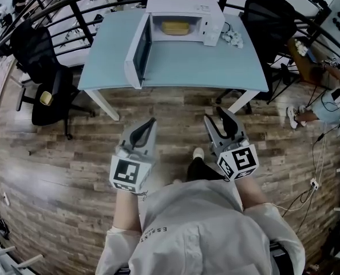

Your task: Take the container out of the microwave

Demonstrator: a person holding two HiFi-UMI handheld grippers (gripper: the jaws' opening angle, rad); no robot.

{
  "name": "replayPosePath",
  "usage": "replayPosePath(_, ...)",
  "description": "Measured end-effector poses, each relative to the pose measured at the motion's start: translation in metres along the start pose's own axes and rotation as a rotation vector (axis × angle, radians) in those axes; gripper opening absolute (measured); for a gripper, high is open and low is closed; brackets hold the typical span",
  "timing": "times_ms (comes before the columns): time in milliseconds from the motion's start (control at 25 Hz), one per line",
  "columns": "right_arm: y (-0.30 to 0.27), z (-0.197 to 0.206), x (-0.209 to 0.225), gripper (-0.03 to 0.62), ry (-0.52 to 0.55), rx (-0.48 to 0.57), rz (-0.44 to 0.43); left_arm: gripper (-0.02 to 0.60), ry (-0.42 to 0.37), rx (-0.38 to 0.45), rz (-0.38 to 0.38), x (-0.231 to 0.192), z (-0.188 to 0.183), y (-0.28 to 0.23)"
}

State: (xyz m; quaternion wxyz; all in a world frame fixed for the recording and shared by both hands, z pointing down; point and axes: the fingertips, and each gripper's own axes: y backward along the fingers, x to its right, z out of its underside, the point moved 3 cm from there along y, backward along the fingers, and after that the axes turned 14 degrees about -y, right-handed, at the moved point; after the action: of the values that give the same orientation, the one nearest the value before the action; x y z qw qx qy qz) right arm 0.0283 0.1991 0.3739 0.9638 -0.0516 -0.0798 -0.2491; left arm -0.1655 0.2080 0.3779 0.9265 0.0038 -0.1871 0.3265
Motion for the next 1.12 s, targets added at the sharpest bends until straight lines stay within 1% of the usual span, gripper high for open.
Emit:
replayPosePath(80,-0.009,0.001,0.009,0.164,-0.006,-0.008,0.002,-0.006,-0.007,-0.021,-0.002,-0.004,0.004,-0.007)
replayPosePath(200,-0.024,0.004,0.025,0.163,0.015,-0.024,0.001,-0.006,-0.003,-0.041,-0.005,-0.009,0.007,-0.024)
replayPosePath(440,-0.065,0.01,0.063,0.164,0.054,-0.058,-0.055,-0.006,0.009,-0.081,-0.032,-0.019,0.019,-0.076)
replayPosePath(560,-0.093,0.005,0.093,0.164,0.064,-0.061,-0.09,-0.006,-0.004,-0.096,-0.041,-0.026,0.017,-0.114)
replayPosePath(760,-0.146,-0.014,0.159,0.163,0.035,-0.075,-0.129,-0.006,0.0,-0.131,-0.069,-0.044,0.012,-0.194)
replayPosePath(960,-0.192,-0.035,0.217,0.163,-0.045,-0.09,-0.2,-0.006,-0.015,-0.154,-0.081,-0.061,0.002,-0.269)
replayPosePath(1040,-0.209,-0.041,0.238,0.163,-0.041,-0.085,-0.217,-0.006,-0.021,-0.161,-0.089,-0.067,0.0,-0.295)
replayPosePath(1120,-0.225,-0.044,0.257,0.163,-0.015,-0.088,-0.228,-0.006,-0.021,-0.168,-0.102,-0.075,0.001,-0.318)
